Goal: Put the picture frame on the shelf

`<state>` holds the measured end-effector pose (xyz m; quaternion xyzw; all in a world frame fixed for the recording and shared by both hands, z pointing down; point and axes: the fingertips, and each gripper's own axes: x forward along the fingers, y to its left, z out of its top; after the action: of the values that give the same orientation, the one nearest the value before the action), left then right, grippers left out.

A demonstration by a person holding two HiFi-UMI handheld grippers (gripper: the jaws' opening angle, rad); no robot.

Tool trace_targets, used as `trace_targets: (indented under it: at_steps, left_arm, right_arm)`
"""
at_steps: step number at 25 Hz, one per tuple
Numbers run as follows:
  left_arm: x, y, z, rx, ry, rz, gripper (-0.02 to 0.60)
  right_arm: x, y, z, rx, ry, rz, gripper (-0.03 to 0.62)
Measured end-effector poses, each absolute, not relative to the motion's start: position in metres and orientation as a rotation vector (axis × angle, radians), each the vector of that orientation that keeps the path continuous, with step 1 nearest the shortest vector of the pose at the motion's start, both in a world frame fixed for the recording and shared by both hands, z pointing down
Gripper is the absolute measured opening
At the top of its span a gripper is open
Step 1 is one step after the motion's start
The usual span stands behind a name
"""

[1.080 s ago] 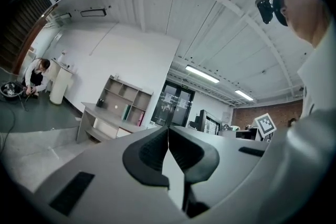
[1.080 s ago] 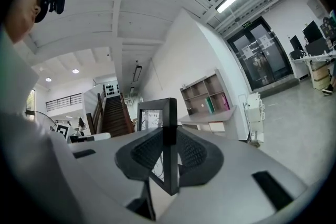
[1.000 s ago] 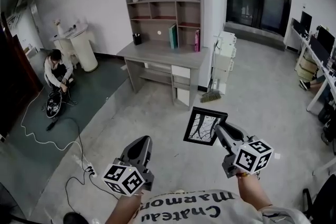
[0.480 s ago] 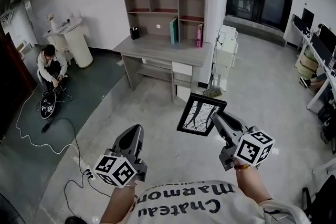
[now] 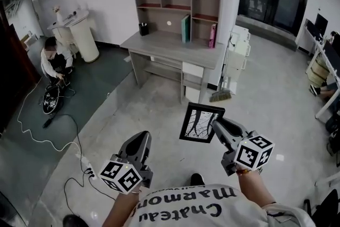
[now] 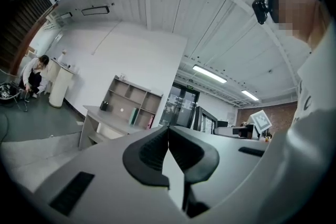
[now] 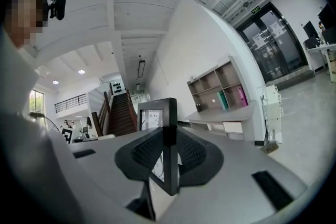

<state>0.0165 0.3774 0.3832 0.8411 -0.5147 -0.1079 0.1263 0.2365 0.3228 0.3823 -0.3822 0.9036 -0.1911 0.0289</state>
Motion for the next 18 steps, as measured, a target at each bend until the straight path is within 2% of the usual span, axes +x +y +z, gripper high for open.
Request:
trace_targets:
  at_steps: [9,18]
  left_arm:
    - [0.001,0.317,0.381,2.426,-1.549,-0.315,0.018]
    - [-0.003,0.219,0.331,2.455,-1.622,-0.364,0.018]
  right_arm:
    - [0.215,0.245,0.375,-1.104,2.834,-0.554,0.084]
    - [0.211,0.137,0.329,-1.035,2.851,-0.461,0.084]
